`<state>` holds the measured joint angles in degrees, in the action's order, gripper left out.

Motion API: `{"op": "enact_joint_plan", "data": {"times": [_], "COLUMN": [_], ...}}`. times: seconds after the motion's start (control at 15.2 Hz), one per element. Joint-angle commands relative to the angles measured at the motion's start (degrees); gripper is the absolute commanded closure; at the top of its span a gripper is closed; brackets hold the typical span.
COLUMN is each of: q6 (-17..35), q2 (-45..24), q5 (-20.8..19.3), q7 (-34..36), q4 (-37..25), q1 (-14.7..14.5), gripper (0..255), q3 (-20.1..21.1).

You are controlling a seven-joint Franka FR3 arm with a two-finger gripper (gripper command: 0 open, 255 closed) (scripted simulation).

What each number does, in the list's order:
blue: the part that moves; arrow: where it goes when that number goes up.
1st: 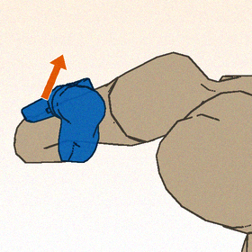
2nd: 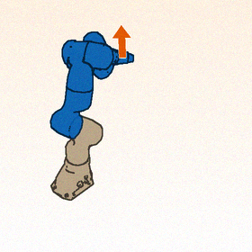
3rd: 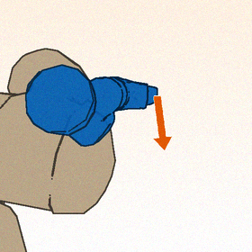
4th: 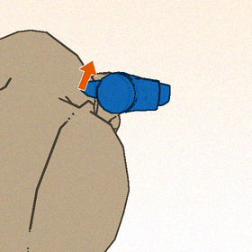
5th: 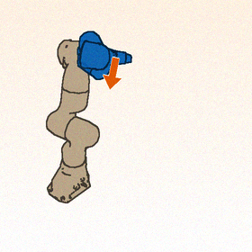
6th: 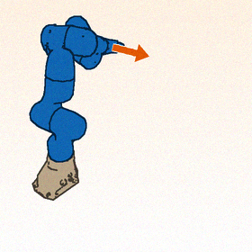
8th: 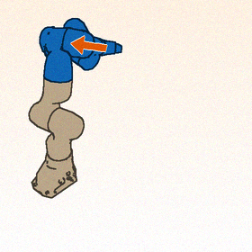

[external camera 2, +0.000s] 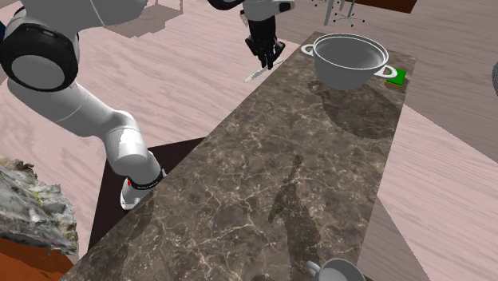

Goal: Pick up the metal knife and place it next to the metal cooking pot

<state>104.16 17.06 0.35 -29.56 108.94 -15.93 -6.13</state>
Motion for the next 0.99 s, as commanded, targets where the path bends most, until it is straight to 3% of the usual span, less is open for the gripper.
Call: {"op": "enact_joint_plan", "data": {"times": [0.0, 0.53, 0.92], "q6": [0.1, -1.7, -6.4], "q2": [-3.5, -18.4, -32.4], "q5": [0.3, 0.1, -1.1], "q7": [1.7, 8.4, 12.8], "q4": [-3.5, -20.2, -38.9], "q1": [-0.7, -3.6, -6.2], "gripper": [255, 255, 255], "q3": [1.1, 4.8, 6.7]}}
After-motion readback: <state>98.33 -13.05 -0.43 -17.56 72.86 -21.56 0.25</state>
